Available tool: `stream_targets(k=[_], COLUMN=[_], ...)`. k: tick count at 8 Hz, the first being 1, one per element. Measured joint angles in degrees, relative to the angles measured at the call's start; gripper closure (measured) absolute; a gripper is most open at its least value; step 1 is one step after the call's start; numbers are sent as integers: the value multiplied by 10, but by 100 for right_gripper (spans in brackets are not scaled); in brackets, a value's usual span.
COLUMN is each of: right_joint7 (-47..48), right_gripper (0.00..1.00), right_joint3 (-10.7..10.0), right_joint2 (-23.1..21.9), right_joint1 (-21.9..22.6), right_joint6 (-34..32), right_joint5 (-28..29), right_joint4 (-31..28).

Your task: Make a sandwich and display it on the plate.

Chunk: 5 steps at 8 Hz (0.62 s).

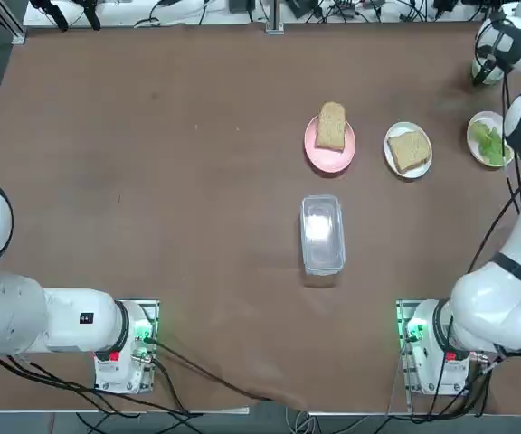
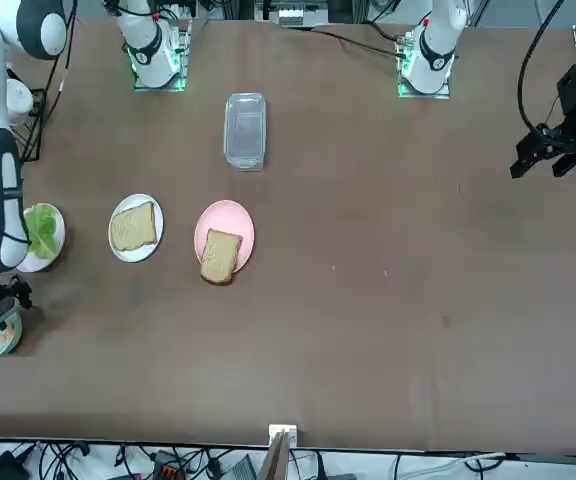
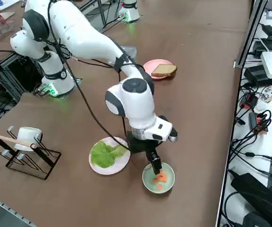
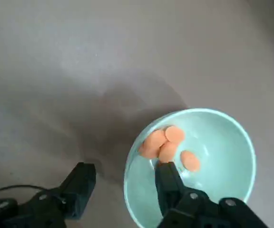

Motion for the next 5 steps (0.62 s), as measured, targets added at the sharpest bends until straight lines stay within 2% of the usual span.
stream_targets(k=[1,4,5], right_joint7=[0,0,1], right_gripper=[29,89,97], right_joint3=[0,0,0], right_joint2=[3,3,2], right_joint1=[-1,-1,-1], right_joint6=[2,2,-1], right_joint5=[0,0,0], right_joint4=[0,0,2])
